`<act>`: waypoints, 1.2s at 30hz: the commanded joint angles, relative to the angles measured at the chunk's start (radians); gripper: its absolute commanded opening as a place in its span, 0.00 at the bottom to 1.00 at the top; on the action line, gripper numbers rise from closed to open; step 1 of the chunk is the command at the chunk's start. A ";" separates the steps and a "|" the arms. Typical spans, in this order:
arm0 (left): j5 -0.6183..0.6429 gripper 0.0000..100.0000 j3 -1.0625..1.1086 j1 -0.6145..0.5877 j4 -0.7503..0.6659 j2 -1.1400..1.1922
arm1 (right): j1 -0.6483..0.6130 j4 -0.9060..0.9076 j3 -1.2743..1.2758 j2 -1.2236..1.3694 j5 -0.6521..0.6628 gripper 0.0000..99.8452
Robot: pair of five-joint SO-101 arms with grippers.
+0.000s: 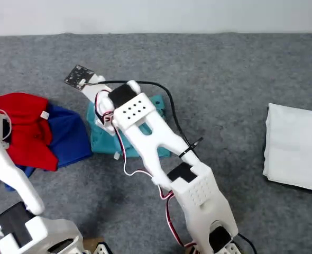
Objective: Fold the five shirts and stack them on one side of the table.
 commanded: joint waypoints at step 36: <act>-0.003 0.02 0.033 -0.084 -0.020 -0.048 | -0.036 0.208 -0.077 0.196 0.006 0.01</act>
